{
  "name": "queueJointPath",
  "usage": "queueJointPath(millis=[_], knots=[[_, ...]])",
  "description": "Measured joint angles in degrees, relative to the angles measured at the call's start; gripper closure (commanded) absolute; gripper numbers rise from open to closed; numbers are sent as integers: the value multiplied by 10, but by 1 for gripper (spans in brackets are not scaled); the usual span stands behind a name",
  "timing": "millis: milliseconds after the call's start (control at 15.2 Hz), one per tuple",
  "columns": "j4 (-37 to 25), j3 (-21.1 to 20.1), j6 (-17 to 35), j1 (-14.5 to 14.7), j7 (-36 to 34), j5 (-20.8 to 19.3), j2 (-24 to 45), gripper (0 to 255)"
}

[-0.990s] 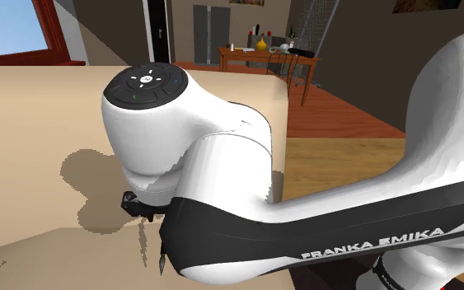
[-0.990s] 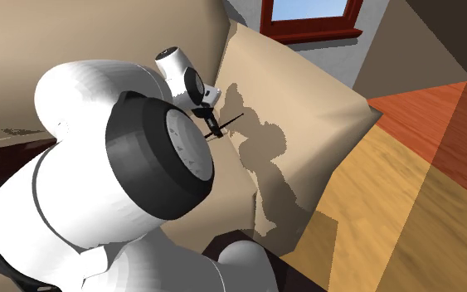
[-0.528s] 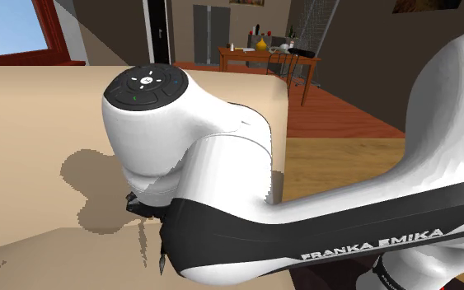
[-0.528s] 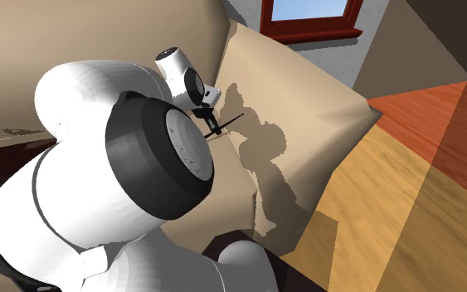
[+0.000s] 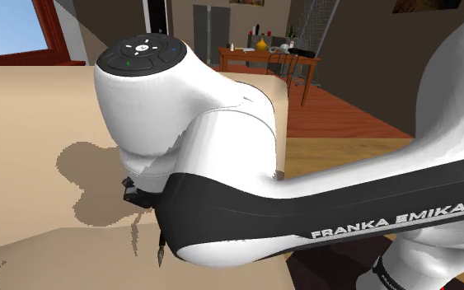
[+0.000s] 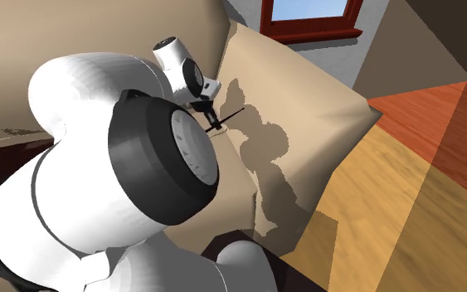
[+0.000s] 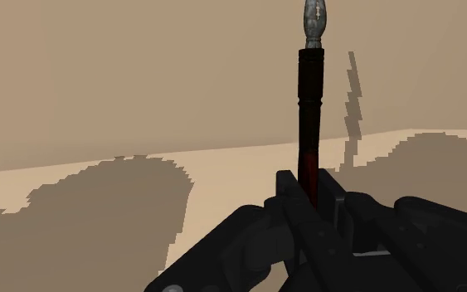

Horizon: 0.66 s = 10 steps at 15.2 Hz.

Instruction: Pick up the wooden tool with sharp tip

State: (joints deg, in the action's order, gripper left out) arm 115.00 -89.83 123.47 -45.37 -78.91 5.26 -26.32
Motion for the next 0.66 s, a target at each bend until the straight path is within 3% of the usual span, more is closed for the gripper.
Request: queueJointPath(millis=[660], knots=[[-51, 49, -66, 32, 11, -13, 10, 255]])
